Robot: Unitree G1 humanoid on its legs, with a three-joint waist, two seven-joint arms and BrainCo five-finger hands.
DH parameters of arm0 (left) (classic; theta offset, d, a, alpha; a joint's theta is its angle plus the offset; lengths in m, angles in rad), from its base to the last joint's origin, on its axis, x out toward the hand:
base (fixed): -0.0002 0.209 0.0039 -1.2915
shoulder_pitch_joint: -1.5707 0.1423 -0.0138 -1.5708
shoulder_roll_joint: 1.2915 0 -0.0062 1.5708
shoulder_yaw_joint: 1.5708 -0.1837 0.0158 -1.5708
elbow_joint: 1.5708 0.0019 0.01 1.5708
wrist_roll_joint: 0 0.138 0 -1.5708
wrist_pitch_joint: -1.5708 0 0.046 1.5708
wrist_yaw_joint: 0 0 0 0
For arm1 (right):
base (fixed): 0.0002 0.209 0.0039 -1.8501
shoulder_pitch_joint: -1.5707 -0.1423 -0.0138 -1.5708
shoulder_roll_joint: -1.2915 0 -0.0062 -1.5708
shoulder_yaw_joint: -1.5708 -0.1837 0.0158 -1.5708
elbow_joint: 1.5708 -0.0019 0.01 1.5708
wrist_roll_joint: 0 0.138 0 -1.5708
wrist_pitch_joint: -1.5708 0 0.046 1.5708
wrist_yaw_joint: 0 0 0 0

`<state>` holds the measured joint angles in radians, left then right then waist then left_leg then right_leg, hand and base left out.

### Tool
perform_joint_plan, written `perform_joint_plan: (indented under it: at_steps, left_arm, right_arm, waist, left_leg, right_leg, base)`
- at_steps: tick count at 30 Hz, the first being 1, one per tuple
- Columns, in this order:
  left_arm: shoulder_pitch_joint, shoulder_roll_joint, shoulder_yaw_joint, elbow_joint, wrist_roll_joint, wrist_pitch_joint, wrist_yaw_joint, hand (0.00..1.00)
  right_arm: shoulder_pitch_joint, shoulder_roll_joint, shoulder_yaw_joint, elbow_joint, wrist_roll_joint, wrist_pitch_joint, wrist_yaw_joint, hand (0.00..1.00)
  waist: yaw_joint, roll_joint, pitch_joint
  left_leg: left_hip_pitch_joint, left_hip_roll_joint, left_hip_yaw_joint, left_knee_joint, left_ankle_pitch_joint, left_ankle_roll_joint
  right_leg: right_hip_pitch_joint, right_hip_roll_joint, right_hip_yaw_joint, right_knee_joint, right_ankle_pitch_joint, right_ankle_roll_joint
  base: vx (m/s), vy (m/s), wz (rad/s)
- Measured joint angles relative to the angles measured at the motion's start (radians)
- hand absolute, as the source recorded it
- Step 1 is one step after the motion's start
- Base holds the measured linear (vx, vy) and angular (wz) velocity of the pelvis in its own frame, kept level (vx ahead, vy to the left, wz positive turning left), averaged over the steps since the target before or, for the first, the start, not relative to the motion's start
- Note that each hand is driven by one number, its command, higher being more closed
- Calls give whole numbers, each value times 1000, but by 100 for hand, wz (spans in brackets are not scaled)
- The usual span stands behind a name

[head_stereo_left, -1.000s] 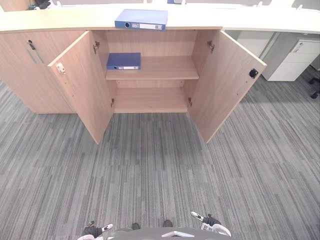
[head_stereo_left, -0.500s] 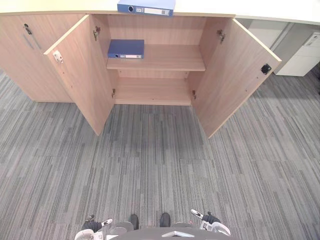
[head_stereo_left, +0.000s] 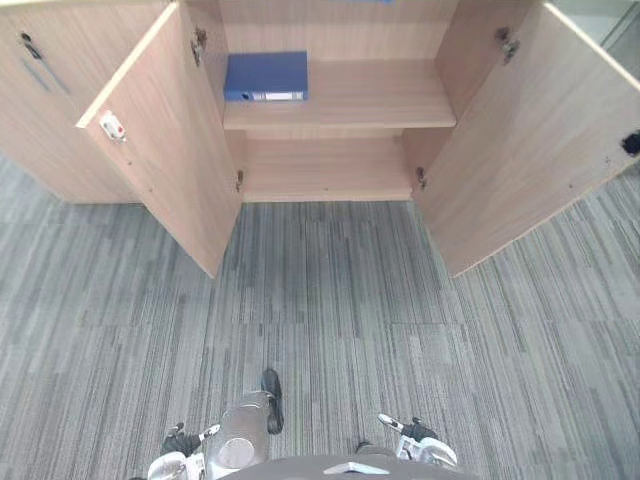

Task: Walk over to the cabinet, pick up the folder, carry it to the office cabinet, place the folder inside the office cabinet, then close the office cabinet door

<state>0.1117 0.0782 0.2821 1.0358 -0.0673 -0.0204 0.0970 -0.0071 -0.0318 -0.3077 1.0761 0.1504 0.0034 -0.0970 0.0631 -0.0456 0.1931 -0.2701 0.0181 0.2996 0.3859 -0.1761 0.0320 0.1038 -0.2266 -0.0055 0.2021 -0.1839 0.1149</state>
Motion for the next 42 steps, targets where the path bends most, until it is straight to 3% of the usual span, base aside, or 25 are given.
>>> perform_joint_plan:
  at_steps: [1, 3, 5, 6, 7, 9, 10, 11, 12, 15, 17, 20, 21, 23, 26, 28, 30, 31, 33, 34, 36, 37, 38, 40, 42]
  left_arm:
    - [2, -1, 0, 1, 0, 0, 0, 0]
    - [6, -2, -16, -5, -10, 0, -1, 0]
    - [0, 4, -26, -5, -11, -1, -1, 0]
    - [-2, 9, -50, -7, -20, -2, 0, 0]
    - [-12, 5, -56, -14, -22, -3, 1, 0]
    - [-33, 0, -67, -23, -28, -3, 4, 0]
    - [-41, -4, -72, -24, -28, -4, 4, 0]
    - [-41, -7, -72, -25, -28, -5, 4, 0]
    - [-42, -7, -69, -26, -28, -6, 3, 0]
    - [-51, -67, -41, -10, -26, -13, 4, 0]
    - [-55, -85, -5, -4, -26, -13, 3, 0]
    - [-51, -97, 43, -40, -26, -13, -3, 0]
    - [-48, -100, 58, -51, -26, -15, -4, 0]
    - [-44, -101, 68, -80, -27, -14, -5, 0]
    - [-45, -117, 72, -106, -28, -25, -11, 0]
    - [-46, -121, 71, -113, -28, -25, -12, 0]
    - [-42, -123, 68, -105, -29, -25, -13, 0]
    - [-39, -123, 69, -94, -28, -25, -14, 0]
    - [-41, -89, 55, -69, -27, -22, -17, 0]
    - [-42, -83, 50, -66, -28, -22, -17, 0]
    - [-41, -77, 32, -56, -28, -19, -16, 0]
    - [-42, -74, 23, -52, -27, -19, -16, 0]
    - [-42, -65, 4, -34, -27, -17, -16, 0]
    - [-43, -61, -23, -30, -28, -11, -16, 0]
    - [-47, -67, -27, -31, -28, -11, -15, 0]
  right_arm:
    - [-1, -1, 0, -1, -1, 0, 1, 0]
    - [-10, -13, 23, -18, -1, -3, 3, 0]
    - [-14, -17, 33, -25, -1, -5, 4, 0]
    - [-16, -18, 39, -41, 0, -7, 5, 0]
    - [-14, -19, 73, -58, -1, -11, 5, 0]
    - [-15, -18, 92, -80, 0, -19, 5, 0]
    - [-16, -19, 97, -83, 1, -22, 5, 0]
    - [-10, -17, 98, -80, 0, -21, 5, 0]
    - [-4, -13, 98, -79, 2, -22, 5, 0]
    - [-15, -38, 76, -88, 2, -26, 11, 0]
    - [-12, -29, 56, -88, 2, -25, 10, 0]
    - [28, -21, 71, -130, 2, -22, 10, 0]
    - [36, -20, 72, -140, 3, -21, 8, 0]
    - [36, -19, 71, -139, 4, -18, 8, 0]
    - [37, -20, 68, -139, 4, -17, 6, 0]
    - [43, -19, 68, -137, 3, -15, 3, 0]
    - [45, -22, 67, -115, 3, -15, 2, 0]
    - [55, -19, 68, -105, 2, -9, 2, 0]
    - [59, 6, 66, -78, 0, -8, 4, 0]
    - [59, 10, 66, -75, -1, -7, 6, 0]
    - [56, 11, 60, -74, -8, -6, 11, 0]
    - [55, 7, 61, -76, -18, -7, 11, 0]
    - [53, -1, 62, -80, -33, -8, 16, 0]
    - [55, -3, 72, -90, -41, -8, 25, 0]
    - [56, 2, 71, -111, -41, -9, 26, 0]
  waist:
    - [3, 0, 0]
    - [-14, 15, 7]
    - [-27, 17, 8]
    - [-35, 28, 15]
    - [-46, 29, 16]
    - [-59, 30, 17]
    - [-68, 29, 17]
    - [-74, 17, 13]
    - [-74, -2, 13]
    - [-71, 74, 14]
    - [-76, 81, 14]
    - [-69, 75, 23]
    - [-60, 75, 28]
    - [-48, 75, 28]
    - [-21, 74, 28]
    - [-14, 72, 27]
    - [-10, 71, 9]
    - [0, 66, -20]
    - [-11, 11, -59]
    - [-9, 3, -61]
    - [3, 12, -54]
    - [1, 22, -48]
    - [-9, 25, -45]
    - [-16, 27, -45]
    - [-37, 26, -45]
  left_leg:
    - [30, -2, 15, -8, -12, 6]
    - [160, -7, 38, -70, -39, 27]
    - [219, -13, 38, -106, -41, 28]
    - [318, -16, 37, -170, -40, 28]
    - [392, -7, 31, -205, -40, 28]
    - [429, 3, 8, -233, -40, 28]
    - [448, 0, -10, -253, -40, 15]
    - [472, -19, -39, -269, -50, -17]
    - [485, -36, -62, -272, -59, -33]
    - [528, 33, -96, -265, -61, -77]
    - [496, 67, -109, -162, -62, -87]
    - [322, 180, -111, 314, -28, -136]
    - [245, 220, -104, 488, -39, -126]
    - [139, 228, -90, 557, -82, -127]
    - [59, 193, -42, 380, -117, -111]
    - [37, 140, -56, 141, -94, -113]
    - [46, 96, -90, -59, 22, -91]
    - [65, 73, -109, -81, 114, -41]
    - [91, 35, -59, -82, 77, -8]
    - [105, 31, -44, -86, 67, -2]
    - [217, 20, -19, -145, 47, 22]
    - [254, 16, -22, -165, 42, 29]
    - [313, 8, -28, -188, 28, 49]
    - [395, 4, -44, -233, 20, 56]
    - [415, 9, -102, -251, 15, 46]
  right_leg:
    - [-24, -6, 17, 71, 4, 7]
    - [-175, -13, 43, 475, 46, 60]
    - [-240, -10, 15, 618, 26, 49]
    - [-309, -3, -63, 721, -43, 1]
    - [-360, 29, -142, 669, -94, -51]
    - [-422, 83, -186, 471, -91, -69]
    - [-439, 108, -188, 322, -33, -81]
    - [-432, 128, -175, 162, 117, -101]
    - [-431, 125, -156, 128, 227, -128]
    - [-415, 163, -182, 192, 131, -131]
    - [-380, 183, -203, 184, 88, -139]
    - [-260, 224, -223, 134, 41, -153]
    - [-218, 246, -214, 124, 18, -171]
    - [-160, 266, -181, 91, 1, -179]
    - [-103, 264, -111, 41, -6, -166]
    - [-60, 248, -67, 9, -13, -148]
    - [-28, 238, -29, -16, -26, -109]
    - [-22, 230, 9, -19, -43, -83]
    - [-18, 174, 29, -1, -56, -60]
    - [-22, 166, 31, 19, -55, -52]
    - [-91, 154, 30, 273, -30, 35]
    - [-129, 144, 22, 378, -21, 55]
    - [-185, 126, -9, 544, -45, 53]
    - [-249, 104, -69, 651, -104, -14]
    - [-316, 112, -87, 536, -126, -31]
  base:
    - [508, 298, -81]
    - [381, 173, -54]
    - [284, 109, -15]
    - [500, 77, -6]
    - [557, 20, 16]
    - [450, -76, 47]
    - [445, -152, 65]
    - [466, -175, 69]
    - [314, -139, 47]
    - [320, -168, 20]
    - [332, -227, 20]
    - [319, -241, 15]
    - [265, -138, -26]
    - [289, -102, -48]
    - [308, 22, -76]
    - [344, 128, -67]
    - [405, 217, -67]
    - [481, 275, -65]
    - [504, 237, -53]
    - [462, 183, -50]
    - [402, 194, -54]
    - [316, 154, -33]
    - [240, 72, -9]
    - [299, 46, 16]
    - [310, -112, 90]
